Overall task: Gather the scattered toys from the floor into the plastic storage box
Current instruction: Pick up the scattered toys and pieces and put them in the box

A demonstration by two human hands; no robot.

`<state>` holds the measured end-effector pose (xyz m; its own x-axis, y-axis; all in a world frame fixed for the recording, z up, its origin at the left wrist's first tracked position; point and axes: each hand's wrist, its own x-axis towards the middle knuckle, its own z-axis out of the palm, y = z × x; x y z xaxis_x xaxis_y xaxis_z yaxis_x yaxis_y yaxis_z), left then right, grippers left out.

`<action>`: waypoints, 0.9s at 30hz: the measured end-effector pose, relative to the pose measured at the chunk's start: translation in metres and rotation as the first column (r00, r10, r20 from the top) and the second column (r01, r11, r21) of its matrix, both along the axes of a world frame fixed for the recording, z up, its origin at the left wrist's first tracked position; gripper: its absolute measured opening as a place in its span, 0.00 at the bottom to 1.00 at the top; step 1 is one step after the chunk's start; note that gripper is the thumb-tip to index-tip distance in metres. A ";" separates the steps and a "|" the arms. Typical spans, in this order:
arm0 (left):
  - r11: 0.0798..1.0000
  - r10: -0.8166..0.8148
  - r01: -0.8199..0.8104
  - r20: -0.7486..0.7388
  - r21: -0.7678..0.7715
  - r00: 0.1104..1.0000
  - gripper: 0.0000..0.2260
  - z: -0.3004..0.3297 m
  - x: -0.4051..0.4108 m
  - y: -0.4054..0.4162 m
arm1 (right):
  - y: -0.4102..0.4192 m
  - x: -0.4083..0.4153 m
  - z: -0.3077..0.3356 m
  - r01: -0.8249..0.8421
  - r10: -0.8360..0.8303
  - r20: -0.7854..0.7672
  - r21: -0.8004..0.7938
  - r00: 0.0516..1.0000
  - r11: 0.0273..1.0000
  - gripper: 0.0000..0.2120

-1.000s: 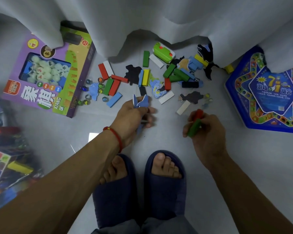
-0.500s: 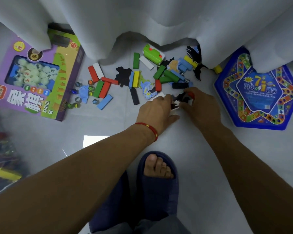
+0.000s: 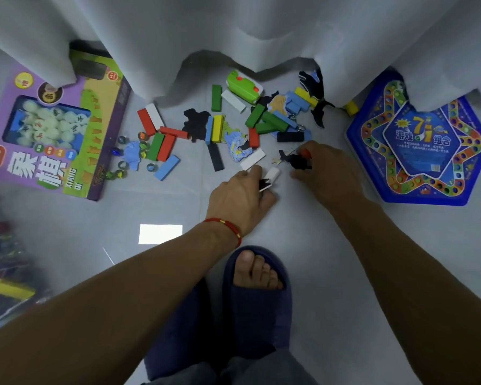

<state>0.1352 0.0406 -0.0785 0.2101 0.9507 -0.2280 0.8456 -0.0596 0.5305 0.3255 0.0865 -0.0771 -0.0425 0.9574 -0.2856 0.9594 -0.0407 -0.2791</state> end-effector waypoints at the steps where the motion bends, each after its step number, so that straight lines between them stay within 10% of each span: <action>1: 1.000 0.026 -0.025 0.030 -0.011 0.999 0.13 0.003 -0.002 -0.004 | 0.001 0.001 0.000 -0.014 0.014 0.002 0.002 1.000 1.000 0.25; 5: 0.927 0.335 -0.261 0.278 -0.271 0.900 0.09 0.029 -0.011 -0.016 | 0.006 0.000 0.015 -0.108 0.108 0.006 0.039 0.994 0.993 0.24; 8: 0.592 0.780 -0.382 0.384 -0.710 0.494 0.08 0.068 -0.025 -0.024 | -0.003 -0.018 0.051 0.175 -0.149 -0.331 0.049 0.932 0.983 0.18; 10: 0.472 0.873 -0.309 0.389 -0.826 0.296 0.07 0.099 -0.042 -0.037 | -0.018 -0.036 0.083 0.416 -0.520 -0.757 -0.357 0.395 0.836 0.15; 12: 0.475 0.879 -0.268 0.437 -0.838 0.190 0.06 0.135 -0.063 -0.052 | -0.032 -0.055 0.115 0.197 -0.679 -0.699 -0.715 -0.224 0.671 0.13; 13: 0.480 0.877 -0.273 0.459 -0.833 0.140 0.06 0.153 -0.076 -0.063 | -0.040 -0.067 0.133 0.088 -0.721 -0.622 -0.773 -0.305 0.629 0.14; 21: 0.412 0.822 -0.486 0.545 -0.771 -0.167 0.06 0.252 -0.222 -0.175 | -0.086 -0.227 0.310 -0.328 -0.428 -0.715 -0.659 0.553 0.677 0.07; 27: 0.254 0.899 -0.646 0.422 -0.720 -0.117 0.08 0.276 -0.305 -0.254 | -0.134 -0.348 0.357 -0.509 -0.107 -0.648 -0.680 0.754 0.529 0.04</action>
